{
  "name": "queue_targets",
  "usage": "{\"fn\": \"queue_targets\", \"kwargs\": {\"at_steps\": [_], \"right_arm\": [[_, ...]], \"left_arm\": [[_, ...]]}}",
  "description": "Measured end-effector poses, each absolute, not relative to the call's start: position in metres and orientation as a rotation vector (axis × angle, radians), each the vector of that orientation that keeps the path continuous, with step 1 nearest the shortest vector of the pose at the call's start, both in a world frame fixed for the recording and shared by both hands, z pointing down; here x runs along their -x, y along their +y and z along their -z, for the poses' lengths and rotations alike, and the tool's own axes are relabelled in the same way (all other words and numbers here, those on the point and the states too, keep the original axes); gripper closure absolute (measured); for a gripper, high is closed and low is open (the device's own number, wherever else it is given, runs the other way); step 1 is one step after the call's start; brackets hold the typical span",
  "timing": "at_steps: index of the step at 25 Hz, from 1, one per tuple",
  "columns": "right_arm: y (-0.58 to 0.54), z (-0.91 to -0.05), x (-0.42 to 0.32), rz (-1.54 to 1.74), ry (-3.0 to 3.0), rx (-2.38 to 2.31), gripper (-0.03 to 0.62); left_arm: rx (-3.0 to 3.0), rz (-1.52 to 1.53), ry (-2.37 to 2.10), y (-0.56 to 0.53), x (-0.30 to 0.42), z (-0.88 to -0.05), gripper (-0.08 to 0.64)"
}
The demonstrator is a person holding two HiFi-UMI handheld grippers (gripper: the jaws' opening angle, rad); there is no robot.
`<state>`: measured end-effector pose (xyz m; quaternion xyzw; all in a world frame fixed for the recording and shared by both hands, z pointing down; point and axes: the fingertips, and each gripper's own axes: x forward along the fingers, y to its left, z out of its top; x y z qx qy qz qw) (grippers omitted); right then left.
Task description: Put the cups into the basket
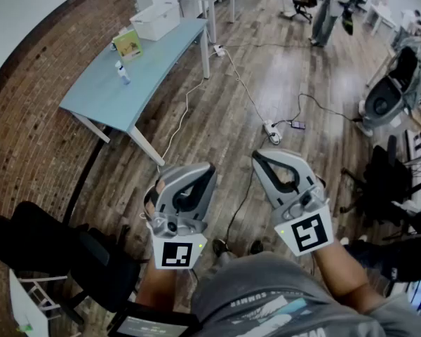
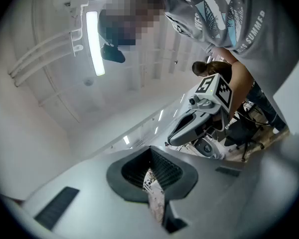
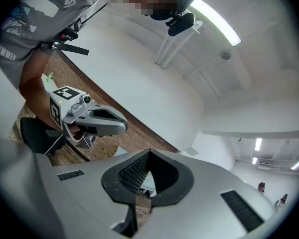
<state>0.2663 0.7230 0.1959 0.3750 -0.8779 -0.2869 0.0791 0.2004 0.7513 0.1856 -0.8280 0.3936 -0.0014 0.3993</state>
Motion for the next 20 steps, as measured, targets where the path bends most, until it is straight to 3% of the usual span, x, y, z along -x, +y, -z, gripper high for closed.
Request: {"fn": "queue_targets", "kwargs": {"at_steps": [20], "right_arm": [[0.728, -0.200, -0.268, 0.851, -2.688, -1.154, 0.581]], "left_arm": [[2.157, 0.020, 1.049, 0.752, -0.203, -0.202, 0.561]]}}
